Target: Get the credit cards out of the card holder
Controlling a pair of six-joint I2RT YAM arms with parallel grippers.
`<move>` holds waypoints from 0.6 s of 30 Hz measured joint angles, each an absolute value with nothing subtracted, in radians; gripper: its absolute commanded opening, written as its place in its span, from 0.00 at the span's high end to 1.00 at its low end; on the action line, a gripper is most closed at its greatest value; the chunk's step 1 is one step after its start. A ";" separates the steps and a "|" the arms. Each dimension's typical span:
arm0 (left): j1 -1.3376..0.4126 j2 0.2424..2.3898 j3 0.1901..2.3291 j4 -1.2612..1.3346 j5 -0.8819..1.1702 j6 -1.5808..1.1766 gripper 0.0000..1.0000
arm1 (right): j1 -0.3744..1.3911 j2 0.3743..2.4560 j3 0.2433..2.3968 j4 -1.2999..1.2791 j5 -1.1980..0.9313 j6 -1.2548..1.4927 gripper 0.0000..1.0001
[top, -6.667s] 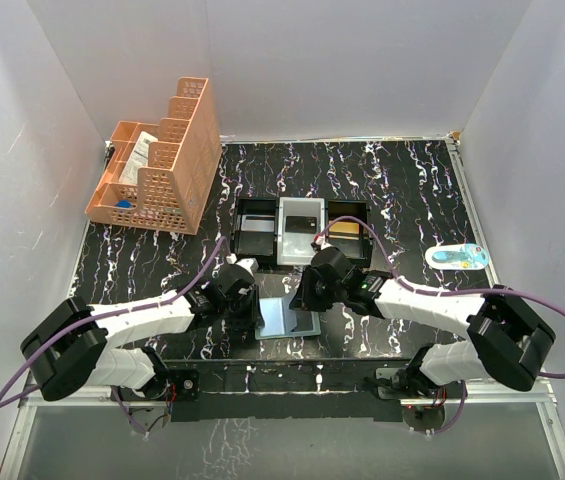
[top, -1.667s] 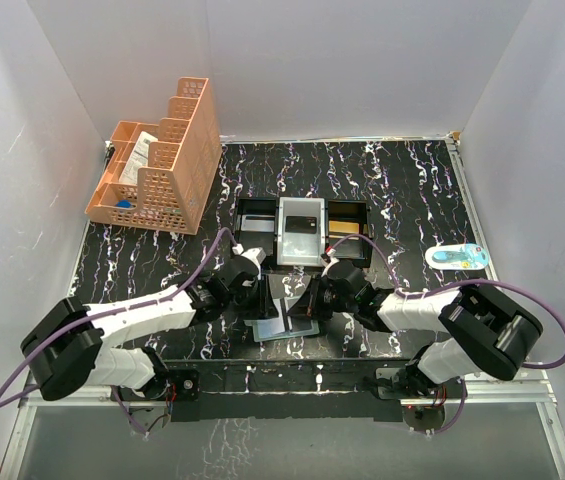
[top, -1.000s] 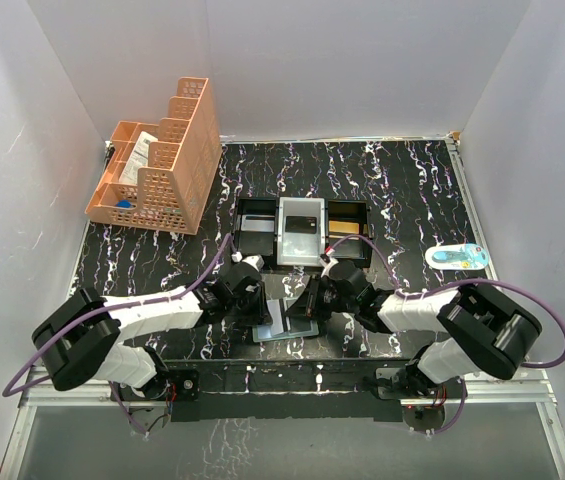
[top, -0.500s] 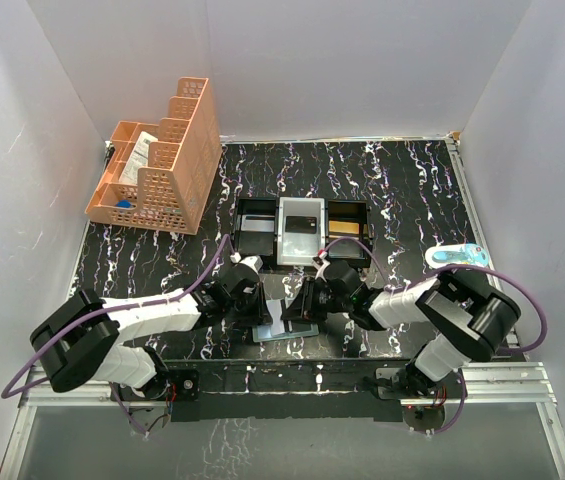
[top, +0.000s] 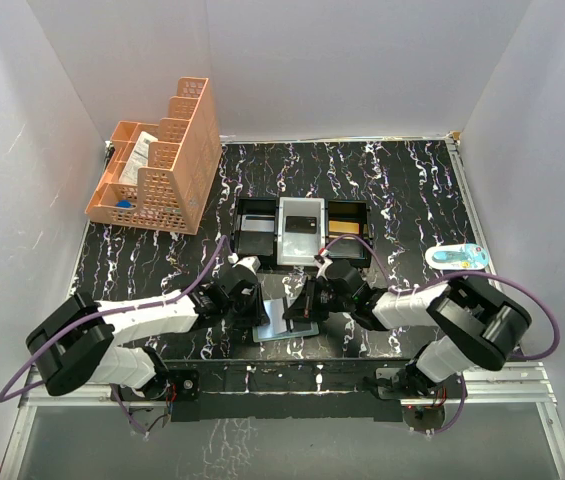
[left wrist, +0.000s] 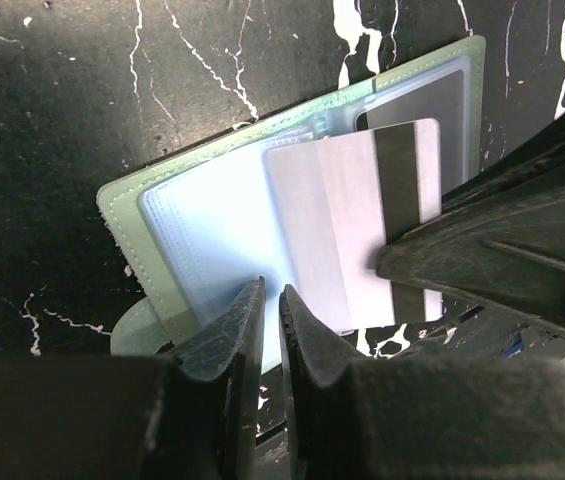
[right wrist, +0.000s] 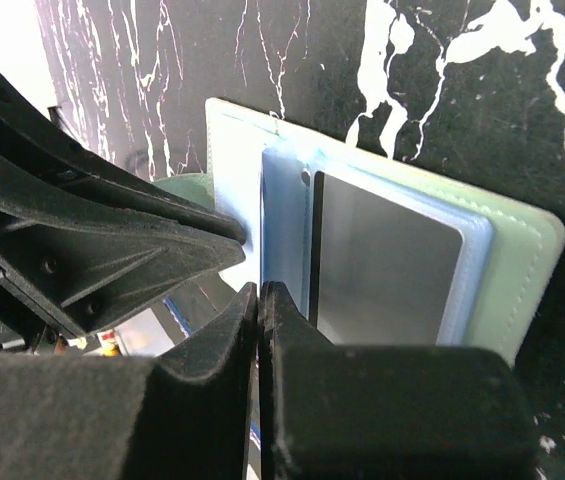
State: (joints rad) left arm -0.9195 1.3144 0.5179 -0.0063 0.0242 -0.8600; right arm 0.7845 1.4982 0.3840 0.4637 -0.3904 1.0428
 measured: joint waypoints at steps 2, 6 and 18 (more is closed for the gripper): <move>-0.920 1.303 0.513 -0.015 0.019 -0.860 0.89 | 0.785 1.464 0.384 0.423 -0.371 1.027 1.00; -0.920 1.284 0.508 -0.033 0.009 -0.860 0.88 | 0.785 1.399 0.384 0.362 -0.331 1.004 1.00; -0.920 1.193 0.519 -0.112 -0.004 -0.853 0.74 | 0.784 1.279 0.363 0.344 -0.272 0.970 1.00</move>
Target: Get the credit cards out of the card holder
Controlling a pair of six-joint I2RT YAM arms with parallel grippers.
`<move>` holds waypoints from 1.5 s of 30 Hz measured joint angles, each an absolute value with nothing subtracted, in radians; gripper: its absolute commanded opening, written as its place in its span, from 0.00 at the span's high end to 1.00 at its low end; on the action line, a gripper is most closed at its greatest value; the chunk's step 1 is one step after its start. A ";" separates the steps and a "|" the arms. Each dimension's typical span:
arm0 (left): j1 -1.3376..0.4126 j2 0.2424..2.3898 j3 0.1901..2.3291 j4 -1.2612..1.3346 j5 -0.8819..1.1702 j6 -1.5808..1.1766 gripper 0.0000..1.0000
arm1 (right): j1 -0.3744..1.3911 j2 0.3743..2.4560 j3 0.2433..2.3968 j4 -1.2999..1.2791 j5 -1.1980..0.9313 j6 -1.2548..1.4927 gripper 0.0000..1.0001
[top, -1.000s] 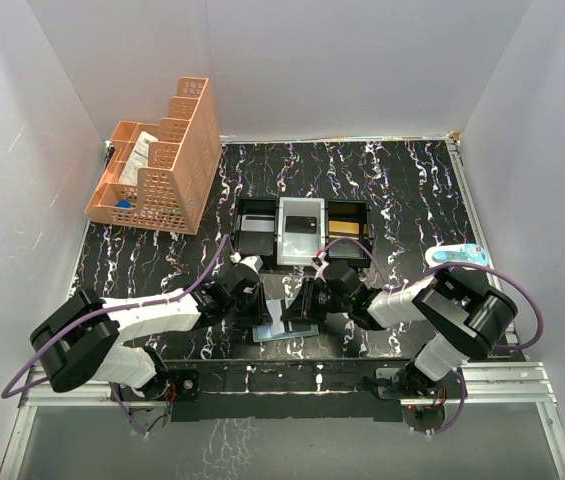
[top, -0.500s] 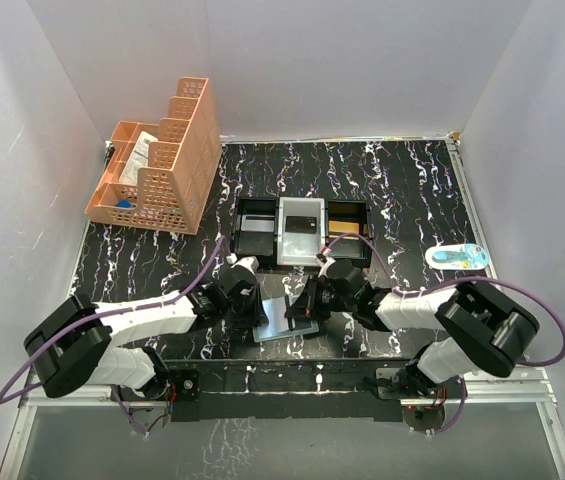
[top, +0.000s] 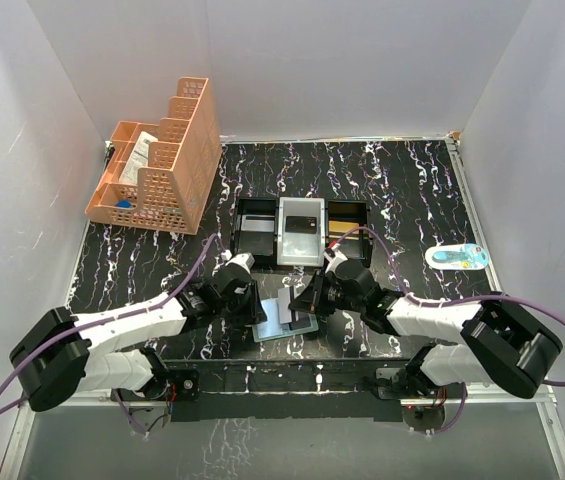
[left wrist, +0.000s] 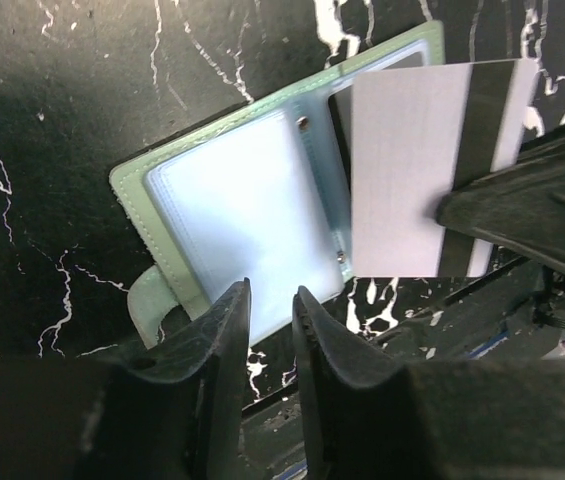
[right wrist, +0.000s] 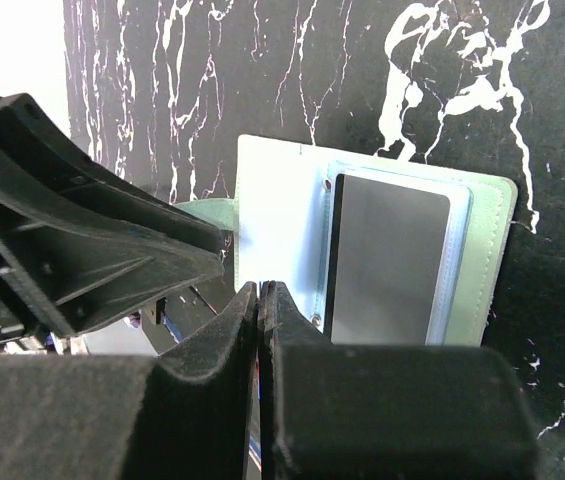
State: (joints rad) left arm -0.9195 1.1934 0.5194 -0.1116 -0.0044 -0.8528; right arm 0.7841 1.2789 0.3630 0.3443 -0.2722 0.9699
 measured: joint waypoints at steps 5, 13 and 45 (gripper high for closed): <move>-0.920 1.165 0.575 -0.171 -0.023 -0.837 0.62 | 0.784 1.271 0.356 0.353 -0.271 0.970 1.00; -0.916 1.118 0.694 -0.324 -0.103 -0.754 0.11 | 0.784 1.287 0.356 0.397 -0.292 0.970 1.00; -0.465 0.815 0.776 -0.592 -0.346 -0.458 0.01 | 0.841 1.655 1.124 0.070 -0.010 -0.031 1.00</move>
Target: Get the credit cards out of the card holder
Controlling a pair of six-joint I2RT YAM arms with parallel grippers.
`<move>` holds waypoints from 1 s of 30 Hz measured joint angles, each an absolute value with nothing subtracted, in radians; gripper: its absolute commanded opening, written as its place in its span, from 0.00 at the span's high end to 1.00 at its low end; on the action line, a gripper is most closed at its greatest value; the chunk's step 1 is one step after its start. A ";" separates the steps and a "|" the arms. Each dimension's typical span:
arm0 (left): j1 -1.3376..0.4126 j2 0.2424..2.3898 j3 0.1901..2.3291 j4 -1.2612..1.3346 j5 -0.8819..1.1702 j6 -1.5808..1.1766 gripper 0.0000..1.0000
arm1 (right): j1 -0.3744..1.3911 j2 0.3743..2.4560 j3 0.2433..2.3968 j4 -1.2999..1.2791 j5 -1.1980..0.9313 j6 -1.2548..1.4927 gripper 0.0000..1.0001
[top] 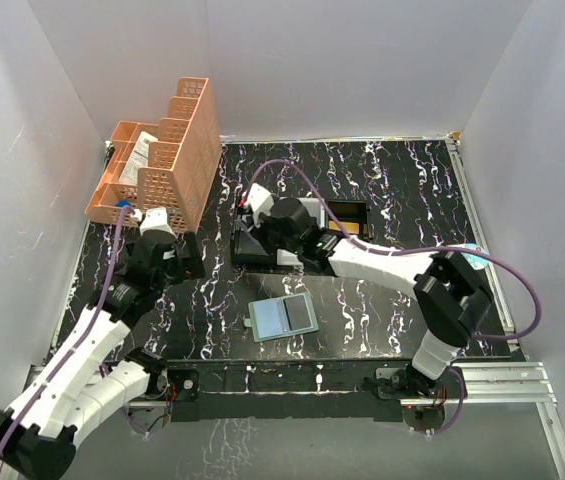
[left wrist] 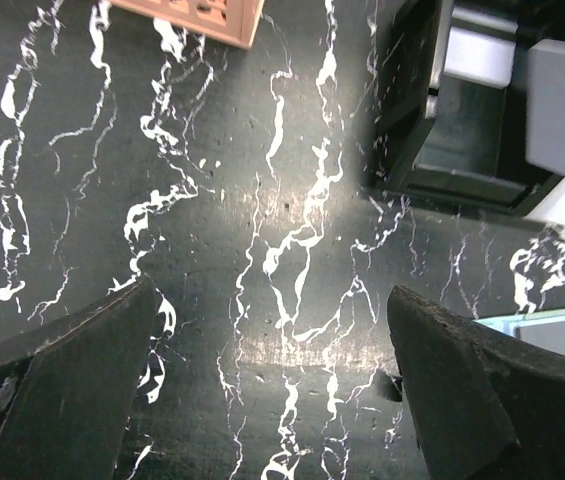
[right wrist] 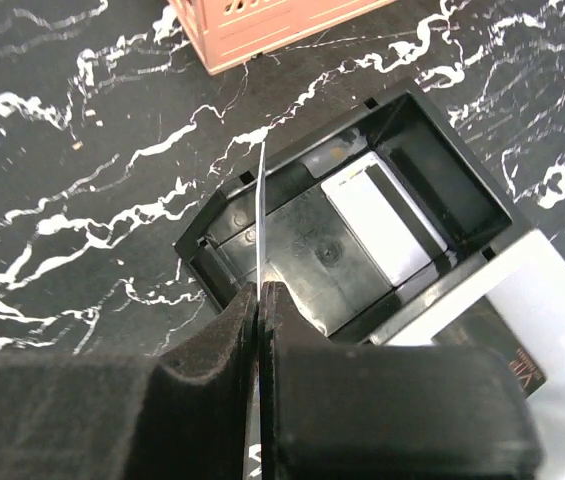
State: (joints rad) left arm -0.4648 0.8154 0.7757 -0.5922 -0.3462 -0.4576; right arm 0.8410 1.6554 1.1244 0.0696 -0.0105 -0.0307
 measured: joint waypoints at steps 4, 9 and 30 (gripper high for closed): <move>-0.465 0.730 0.776 -0.592 -0.386 -0.465 0.01 | 0.888 1.724 1.172 0.060 0.034 -0.210 1.00; -0.465 0.725 0.776 -0.595 -0.408 -0.469 0.01 | 0.900 1.836 1.252 0.049 0.121 -0.370 1.00; -0.465 0.730 0.776 -0.611 -0.418 -0.473 0.01 | 0.873 2.103 1.451 0.002 0.320 -0.771 1.00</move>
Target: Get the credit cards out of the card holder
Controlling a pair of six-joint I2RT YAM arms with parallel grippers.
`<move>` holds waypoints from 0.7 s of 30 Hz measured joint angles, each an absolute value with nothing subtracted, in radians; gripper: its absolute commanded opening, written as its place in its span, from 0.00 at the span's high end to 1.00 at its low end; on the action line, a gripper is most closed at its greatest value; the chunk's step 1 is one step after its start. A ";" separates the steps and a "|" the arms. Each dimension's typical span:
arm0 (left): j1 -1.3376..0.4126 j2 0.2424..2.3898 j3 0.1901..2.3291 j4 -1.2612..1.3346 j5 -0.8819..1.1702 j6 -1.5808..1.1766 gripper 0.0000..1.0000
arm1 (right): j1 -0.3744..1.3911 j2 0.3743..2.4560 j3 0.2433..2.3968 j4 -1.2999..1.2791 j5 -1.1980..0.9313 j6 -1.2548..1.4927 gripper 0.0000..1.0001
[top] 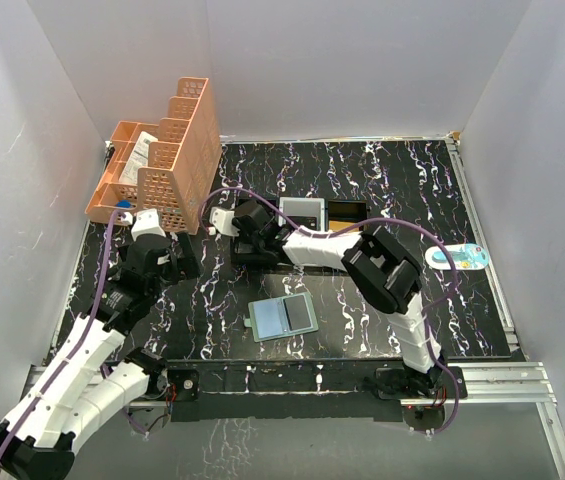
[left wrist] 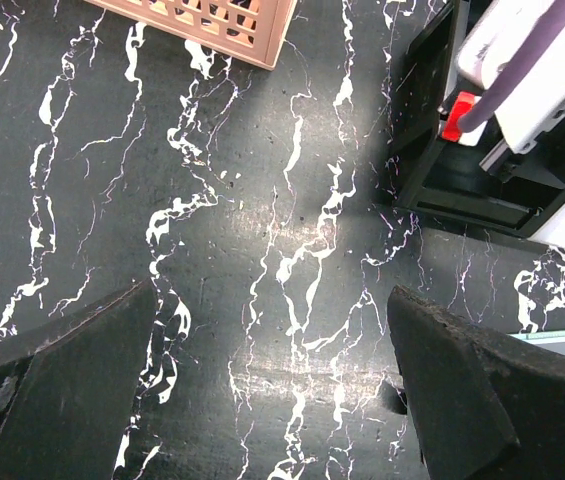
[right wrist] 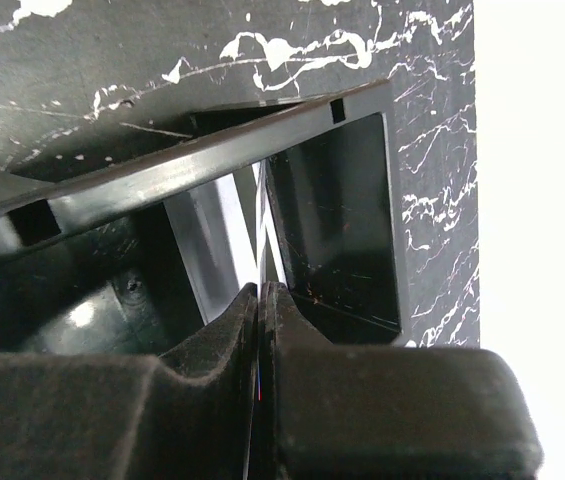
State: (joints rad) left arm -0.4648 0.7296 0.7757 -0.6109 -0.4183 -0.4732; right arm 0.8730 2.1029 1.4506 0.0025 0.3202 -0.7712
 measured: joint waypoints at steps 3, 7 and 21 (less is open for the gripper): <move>-0.465 0.723 0.776 -0.611 -0.424 -0.474 0.01 | 0.862 2.133 1.461 0.003 0.321 -0.801 1.00; -0.465 0.723 0.776 -0.611 -0.427 -0.476 0.01 | 0.854 2.157 1.463 0.002 0.321 -0.837 0.97; -0.465 0.728 0.776 -0.611 -0.429 -0.476 0.01 | 0.850 2.163 1.463 0.004 0.316 -0.878 0.87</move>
